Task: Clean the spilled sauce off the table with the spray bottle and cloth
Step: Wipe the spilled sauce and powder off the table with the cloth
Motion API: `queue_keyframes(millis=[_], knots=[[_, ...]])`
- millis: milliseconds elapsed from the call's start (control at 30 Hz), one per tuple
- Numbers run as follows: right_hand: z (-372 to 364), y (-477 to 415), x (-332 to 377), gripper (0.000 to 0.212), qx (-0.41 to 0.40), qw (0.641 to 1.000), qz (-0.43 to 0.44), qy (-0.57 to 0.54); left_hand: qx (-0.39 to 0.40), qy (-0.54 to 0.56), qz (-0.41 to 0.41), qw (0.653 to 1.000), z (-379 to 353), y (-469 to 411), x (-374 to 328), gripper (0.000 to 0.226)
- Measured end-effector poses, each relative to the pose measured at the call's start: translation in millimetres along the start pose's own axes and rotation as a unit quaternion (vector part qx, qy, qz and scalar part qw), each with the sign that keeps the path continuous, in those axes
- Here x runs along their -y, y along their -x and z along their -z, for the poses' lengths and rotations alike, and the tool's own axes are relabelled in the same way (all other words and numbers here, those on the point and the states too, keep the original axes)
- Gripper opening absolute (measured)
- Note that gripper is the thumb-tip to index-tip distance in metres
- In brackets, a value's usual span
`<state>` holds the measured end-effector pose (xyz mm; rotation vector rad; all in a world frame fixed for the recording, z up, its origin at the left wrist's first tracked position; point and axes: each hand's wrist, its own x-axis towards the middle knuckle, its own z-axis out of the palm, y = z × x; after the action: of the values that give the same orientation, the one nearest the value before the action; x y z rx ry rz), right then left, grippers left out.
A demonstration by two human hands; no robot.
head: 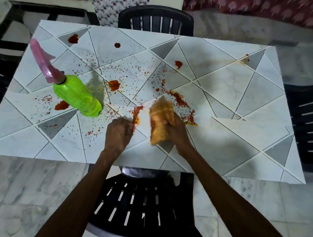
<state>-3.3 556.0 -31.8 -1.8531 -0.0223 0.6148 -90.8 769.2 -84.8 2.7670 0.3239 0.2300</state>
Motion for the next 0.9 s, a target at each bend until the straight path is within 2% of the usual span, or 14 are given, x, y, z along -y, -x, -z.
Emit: queue_keyframes(millis=[167, 300, 400, 567, 633, 733, 900], knots=[[100.0, 13.4, -30.3, 0.038, -0.093, 0.994, 0.001, -0.051, 0.014, 0.046, 0.005, 0.999, -5.2, -34.3, -8.8, 0.019], [150.4, -6.4, -52.7, 0.037, -0.195, 0.981, -0.014, 0.001, 0.018, -0.009, 0.004, 1.000, -11.0, -55.8, -8.3, 0.022], [153.6, -22.1, -53.1, 0.043, -0.209, 0.977, -0.034, 0.033, 0.021, -0.050, 0.005, 0.999, -12.5, -65.4, -2.6, 0.033], [90.3, -45.7, -27.7, 0.036, -0.149, 0.988, -0.039, 0.022, 0.031, -0.063, 0.036, 0.997, -17.6, -67.6, 18.0, 0.040], [53.9, -57.7, -9.7, 0.040, -0.122, 0.992, -0.035, 0.015, 0.023, -0.052, 0.029, 0.998, -17.9, -66.9, 23.3, 0.039], [-4.6, -75.1, 17.2, 0.045, -0.066, 0.994, -0.010, 0.082, -0.003, -0.039, 0.037, 0.999, -17.2, -66.8, 27.9, 0.033], [-66.6, -88.0, 40.6, 0.041, 0.054, 0.998, -0.018, -0.022, 0.013, -0.024, 0.034, 0.999, -18.2, -69.2, 39.2, 0.039]])
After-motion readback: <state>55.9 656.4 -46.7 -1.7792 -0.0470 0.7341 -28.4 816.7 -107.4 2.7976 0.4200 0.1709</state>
